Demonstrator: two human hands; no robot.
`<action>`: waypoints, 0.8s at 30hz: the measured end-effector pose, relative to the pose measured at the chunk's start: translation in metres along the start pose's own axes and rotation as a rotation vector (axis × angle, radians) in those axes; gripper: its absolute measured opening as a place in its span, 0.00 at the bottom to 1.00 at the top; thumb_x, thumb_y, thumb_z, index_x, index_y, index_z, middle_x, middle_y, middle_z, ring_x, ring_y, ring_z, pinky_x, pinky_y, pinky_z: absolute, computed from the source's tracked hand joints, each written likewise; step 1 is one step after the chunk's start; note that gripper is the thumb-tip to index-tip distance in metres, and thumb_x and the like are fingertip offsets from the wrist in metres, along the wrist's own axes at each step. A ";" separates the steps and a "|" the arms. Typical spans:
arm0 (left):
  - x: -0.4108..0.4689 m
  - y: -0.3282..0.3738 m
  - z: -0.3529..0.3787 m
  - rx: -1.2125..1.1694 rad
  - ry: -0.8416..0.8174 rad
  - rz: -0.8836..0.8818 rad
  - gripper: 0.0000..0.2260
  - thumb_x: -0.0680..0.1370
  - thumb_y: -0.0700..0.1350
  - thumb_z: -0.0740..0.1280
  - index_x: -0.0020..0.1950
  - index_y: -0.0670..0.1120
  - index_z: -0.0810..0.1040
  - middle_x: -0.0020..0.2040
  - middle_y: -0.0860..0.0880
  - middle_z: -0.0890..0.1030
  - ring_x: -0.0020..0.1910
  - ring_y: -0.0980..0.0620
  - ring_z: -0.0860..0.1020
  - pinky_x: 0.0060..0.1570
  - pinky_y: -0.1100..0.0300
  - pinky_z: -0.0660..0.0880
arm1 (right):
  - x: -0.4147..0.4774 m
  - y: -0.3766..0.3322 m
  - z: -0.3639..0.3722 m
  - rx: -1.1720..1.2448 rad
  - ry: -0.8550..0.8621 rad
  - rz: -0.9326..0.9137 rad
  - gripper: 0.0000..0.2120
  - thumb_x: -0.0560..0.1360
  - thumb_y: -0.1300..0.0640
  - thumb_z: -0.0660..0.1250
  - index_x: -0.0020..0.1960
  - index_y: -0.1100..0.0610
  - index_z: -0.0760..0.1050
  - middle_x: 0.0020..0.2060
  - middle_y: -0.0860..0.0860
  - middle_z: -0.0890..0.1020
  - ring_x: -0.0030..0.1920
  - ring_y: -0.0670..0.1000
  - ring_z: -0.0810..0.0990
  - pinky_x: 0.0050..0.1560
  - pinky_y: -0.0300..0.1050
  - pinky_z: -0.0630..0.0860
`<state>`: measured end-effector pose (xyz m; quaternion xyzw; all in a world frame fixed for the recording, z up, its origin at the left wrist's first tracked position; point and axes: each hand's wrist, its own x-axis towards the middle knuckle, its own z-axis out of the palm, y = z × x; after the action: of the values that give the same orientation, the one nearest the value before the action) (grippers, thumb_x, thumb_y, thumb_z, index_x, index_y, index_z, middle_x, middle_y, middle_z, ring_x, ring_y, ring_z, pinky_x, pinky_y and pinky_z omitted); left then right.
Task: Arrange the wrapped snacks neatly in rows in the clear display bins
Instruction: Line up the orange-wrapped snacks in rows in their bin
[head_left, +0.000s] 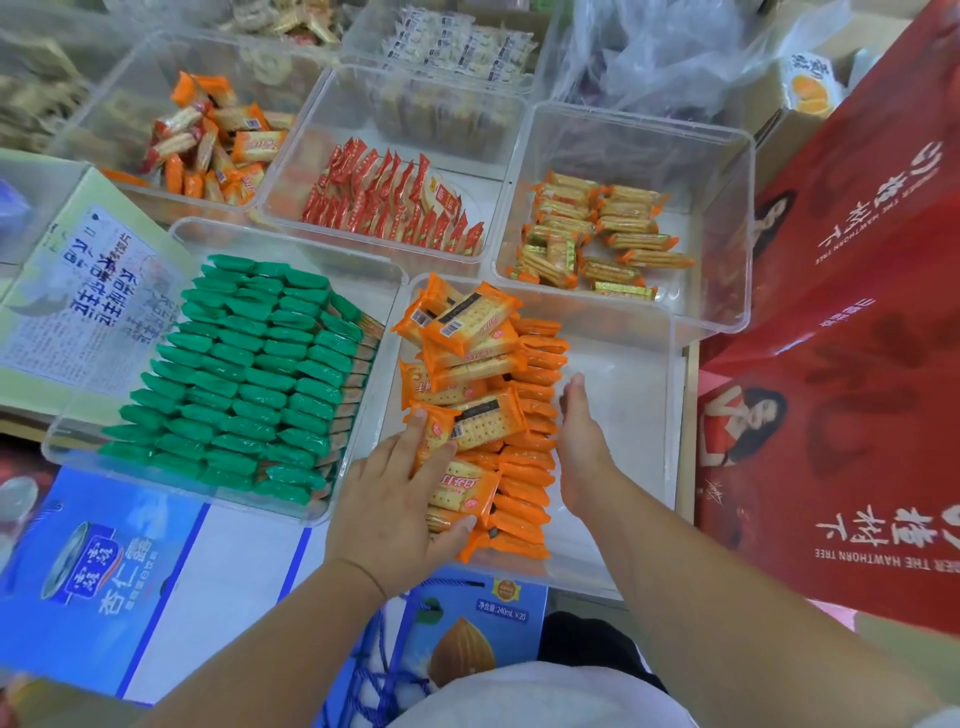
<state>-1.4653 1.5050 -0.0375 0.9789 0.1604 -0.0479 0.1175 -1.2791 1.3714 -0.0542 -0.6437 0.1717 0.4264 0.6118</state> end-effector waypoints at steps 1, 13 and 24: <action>0.000 0.001 -0.001 -0.002 -0.005 -0.001 0.34 0.75 0.70 0.57 0.76 0.52 0.71 0.80 0.42 0.61 0.69 0.40 0.70 0.60 0.41 0.73 | -0.004 0.005 -0.003 -0.026 0.031 0.009 0.30 0.79 0.29 0.46 0.54 0.41 0.83 0.42 0.45 0.87 0.40 0.44 0.86 0.38 0.42 0.75; -0.007 0.031 -0.034 0.110 -0.109 -0.095 0.34 0.77 0.71 0.48 0.77 0.54 0.66 0.83 0.45 0.53 0.78 0.41 0.57 0.76 0.39 0.55 | -0.068 0.016 -0.024 -0.193 -0.179 0.060 0.09 0.80 0.35 0.59 0.51 0.39 0.71 0.34 0.36 0.82 0.29 0.34 0.80 0.20 0.30 0.71; -0.032 0.039 -0.040 -0.080 -0.170 -0.051 0.36 0.71 0.58 0.76 0.75 0.54 0.67 0.77 0.46 0.62 0.69 0.41 0.70 0.66 0.45 0.71 | -0.092 0.043 -0.034 -0.858 -0.115 -0.625 0.30 0.72 0.40 0.72 0.71 0.45 0.70 0.61 0.44 0.68 0.62 0.46 0.69 0.64 0.43 0.69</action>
<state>-1.4807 1.4688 0.0141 0.9613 0.1767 -0.1274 0.1686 -1.3526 1.3034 -0.0157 -0.8322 -0.2517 0.2901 0.3998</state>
